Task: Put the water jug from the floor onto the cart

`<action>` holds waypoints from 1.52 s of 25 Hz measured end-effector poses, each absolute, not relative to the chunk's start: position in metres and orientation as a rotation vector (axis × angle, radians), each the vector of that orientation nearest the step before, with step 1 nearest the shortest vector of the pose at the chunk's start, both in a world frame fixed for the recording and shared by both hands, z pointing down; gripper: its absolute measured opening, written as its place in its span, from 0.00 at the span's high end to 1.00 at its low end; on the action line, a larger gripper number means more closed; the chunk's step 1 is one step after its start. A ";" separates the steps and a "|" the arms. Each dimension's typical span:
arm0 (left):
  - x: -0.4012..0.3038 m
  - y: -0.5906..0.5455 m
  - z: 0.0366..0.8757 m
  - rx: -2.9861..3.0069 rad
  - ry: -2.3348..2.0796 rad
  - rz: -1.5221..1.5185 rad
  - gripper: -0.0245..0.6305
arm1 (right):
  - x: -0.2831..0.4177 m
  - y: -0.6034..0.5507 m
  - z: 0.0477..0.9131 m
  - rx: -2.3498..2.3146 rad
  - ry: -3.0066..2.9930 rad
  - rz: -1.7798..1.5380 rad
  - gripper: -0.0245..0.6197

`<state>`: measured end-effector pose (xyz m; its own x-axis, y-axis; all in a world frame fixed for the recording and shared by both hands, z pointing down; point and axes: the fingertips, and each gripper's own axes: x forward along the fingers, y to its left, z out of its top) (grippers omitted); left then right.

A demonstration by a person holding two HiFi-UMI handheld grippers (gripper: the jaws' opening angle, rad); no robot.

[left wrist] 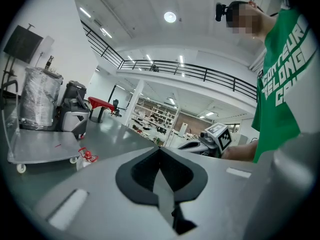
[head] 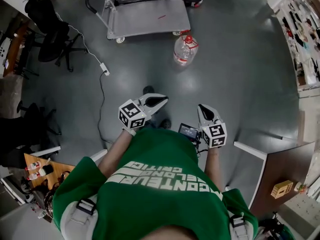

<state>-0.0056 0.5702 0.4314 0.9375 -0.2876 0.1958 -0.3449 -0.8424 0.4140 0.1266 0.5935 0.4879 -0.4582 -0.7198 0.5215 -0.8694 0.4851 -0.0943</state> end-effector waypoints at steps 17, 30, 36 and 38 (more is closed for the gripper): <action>-0.012 0.521 0.437 2.622 -0.459 0.128 0.95 | 0.116 0.545 0.494 1.321 -2.329 0.557 0.97; -0.027 0.429 0.447 2.602 -0.462 0.091 0.95 | 0.097 0.453 0.498 1.296 -2.310 0.547 0.97; -0.028 0.376 0.437 2.619 -0.427 0.083 0.95 | 0.093 0.399 0.487 1.317 -2.301 0.534 0.97; -0.030 0.356 0.433 2.626 -0.423 0.078 0.95 | 0.090 0.382 0.485 1.322 -2.298 0.533 0.97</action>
